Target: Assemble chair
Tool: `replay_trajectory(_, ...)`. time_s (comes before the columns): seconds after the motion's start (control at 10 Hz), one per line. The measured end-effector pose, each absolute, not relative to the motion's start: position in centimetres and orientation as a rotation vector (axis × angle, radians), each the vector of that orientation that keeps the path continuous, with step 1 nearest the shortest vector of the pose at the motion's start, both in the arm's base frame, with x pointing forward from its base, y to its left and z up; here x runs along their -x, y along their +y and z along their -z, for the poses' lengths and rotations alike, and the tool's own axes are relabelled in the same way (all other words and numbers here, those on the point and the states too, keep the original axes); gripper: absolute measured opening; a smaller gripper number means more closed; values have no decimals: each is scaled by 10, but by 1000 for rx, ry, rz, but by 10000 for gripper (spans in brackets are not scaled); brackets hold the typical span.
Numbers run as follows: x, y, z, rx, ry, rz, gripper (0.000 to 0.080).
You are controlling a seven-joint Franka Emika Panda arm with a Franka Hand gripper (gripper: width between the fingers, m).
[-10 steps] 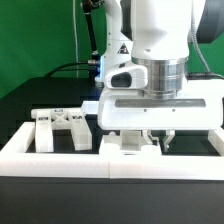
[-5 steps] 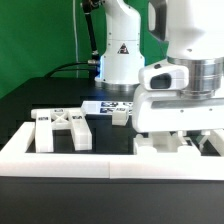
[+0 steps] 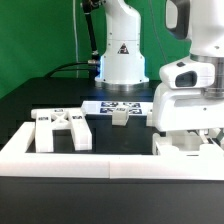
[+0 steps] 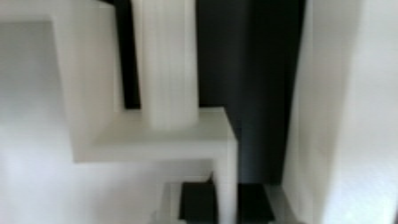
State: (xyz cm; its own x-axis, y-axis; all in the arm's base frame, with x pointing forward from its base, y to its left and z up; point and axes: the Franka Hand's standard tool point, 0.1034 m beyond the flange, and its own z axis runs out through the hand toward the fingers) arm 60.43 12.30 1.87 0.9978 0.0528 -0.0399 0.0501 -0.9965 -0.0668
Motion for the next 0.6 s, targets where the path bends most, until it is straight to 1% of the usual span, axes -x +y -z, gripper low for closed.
replay_trajectory(0.4, -604, 126, -19, 3077, -63, -75, 34)
replay_trajectory(0.5, -605, 121, -18, 3083, -56, -75, 34)
replay_trajectory(0.6, -605, 116, -18, 3089, -47, -75, 223)
